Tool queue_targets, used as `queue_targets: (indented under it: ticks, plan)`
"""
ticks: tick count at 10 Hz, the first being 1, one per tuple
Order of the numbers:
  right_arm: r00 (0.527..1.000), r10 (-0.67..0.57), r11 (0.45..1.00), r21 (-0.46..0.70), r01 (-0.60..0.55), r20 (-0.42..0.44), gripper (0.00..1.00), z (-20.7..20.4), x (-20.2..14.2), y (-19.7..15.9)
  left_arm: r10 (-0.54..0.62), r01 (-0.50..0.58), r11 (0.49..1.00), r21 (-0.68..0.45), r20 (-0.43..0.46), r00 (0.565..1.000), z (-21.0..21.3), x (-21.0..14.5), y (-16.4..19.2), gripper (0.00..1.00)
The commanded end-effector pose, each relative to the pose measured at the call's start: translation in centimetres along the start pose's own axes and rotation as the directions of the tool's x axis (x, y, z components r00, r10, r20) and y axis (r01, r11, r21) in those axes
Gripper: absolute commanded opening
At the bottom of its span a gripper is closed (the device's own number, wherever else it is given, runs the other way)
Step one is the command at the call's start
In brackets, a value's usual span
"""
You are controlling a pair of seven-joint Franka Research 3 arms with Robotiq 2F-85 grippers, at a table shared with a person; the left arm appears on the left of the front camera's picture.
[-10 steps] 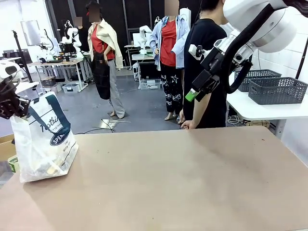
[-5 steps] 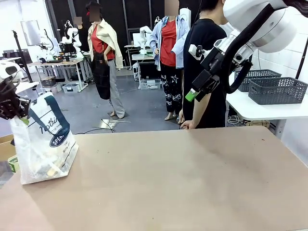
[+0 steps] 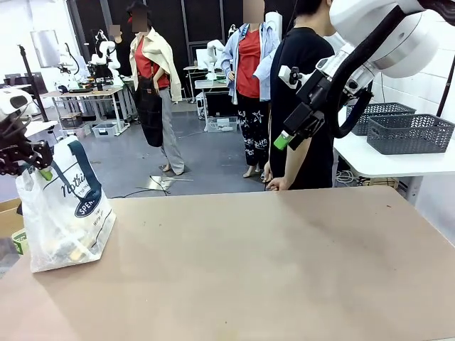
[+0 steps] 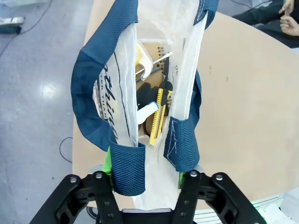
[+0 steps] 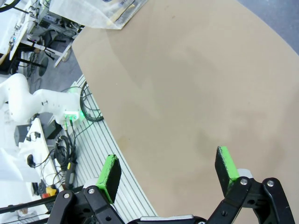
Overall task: Transfer purchased items from the store into the shopping bag.
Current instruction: Move the Reusable shopping bag to the right side of the table.
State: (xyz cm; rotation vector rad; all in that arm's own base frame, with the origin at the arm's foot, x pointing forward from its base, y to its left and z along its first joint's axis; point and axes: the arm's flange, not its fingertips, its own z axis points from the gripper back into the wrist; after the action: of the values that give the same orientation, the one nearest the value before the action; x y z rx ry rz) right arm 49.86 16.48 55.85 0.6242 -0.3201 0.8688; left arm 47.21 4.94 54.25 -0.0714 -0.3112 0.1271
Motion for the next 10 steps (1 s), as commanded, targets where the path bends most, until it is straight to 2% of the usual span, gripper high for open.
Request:
queue_targets:
  ticks: [1, 4, 6, 9, 10]
  plan:
    - [1.000, -0.008, 1.000, 0.019, 0.008, 0.009, 1.00, 0.1, -0.1, 0.1, -0.002, 0.002, 1.000, -0.007, -0.007, 1.000, 0.5, 0.1, -0.7, 1.00]
    - [1.000, -0.008, 1.000, 0.019, 0.008, 0.009, 1.00, 0.1, -0.1, 0.1, -0.022, 0.022, 1.000, 0.009, 0.024, 0.999, 2.6, 0.4, -1.7, 1.00]
    - [1.000, -0.008, 1.000, 0.019, 0.008, 0.009, 1.00, 0.1, -0.1, 0.1, -0.075, 0.075, 0.997, 0.003, 0.046, 0.996, 3.8, 1.0, -3.0, 1.00]
    - [1.000, -0.008, 1.000, 0.019, 0.008, 0.009, 1.00, 0.1, -0.1, 0.1, -0.246, 0.246, 0.969, -0.030, 0.001, 0.969, 5.3, 2.4, -6.4, 1.00]
    - [1.000, -0.008, 1.000, 0.019, 0.008, 0.009, 1.00, 0.1, -0.1, 0.1, -0.342, 0.344, 0.935, -0.090, 0.040, 0.939, 5.7, 2.8, -7.9, 1.00]
